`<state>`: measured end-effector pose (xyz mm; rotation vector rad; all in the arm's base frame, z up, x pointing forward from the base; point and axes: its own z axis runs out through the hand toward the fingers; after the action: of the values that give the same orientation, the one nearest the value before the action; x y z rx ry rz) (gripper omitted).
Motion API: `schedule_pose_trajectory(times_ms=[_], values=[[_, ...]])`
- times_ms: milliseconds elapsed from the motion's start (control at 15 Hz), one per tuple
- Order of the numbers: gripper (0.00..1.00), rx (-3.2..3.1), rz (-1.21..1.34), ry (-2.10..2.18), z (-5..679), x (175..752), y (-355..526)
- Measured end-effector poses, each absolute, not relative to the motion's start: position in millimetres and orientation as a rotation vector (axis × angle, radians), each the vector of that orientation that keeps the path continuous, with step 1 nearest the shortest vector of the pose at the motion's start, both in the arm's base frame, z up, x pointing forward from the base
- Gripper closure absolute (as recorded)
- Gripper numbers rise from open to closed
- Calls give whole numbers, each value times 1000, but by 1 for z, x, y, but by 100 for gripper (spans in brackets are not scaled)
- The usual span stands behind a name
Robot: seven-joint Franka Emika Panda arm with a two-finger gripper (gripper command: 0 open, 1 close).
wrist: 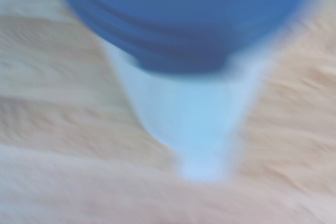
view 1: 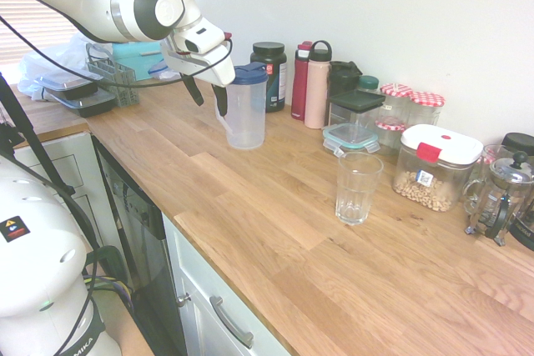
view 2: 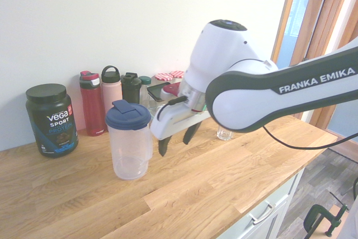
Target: Pour me some water
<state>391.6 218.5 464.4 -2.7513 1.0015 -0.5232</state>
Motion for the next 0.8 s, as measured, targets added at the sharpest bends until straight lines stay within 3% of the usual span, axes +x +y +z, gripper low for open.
schedule_pose_trajectory(times_ms=[67, 400, 800], values=[[100, -2750, -535, 1003, 463, 400, 229], [100, -2712, -591, 1052, 450, 440, 243], [100, -2729, -608, 1032, 447, 449, 239]])
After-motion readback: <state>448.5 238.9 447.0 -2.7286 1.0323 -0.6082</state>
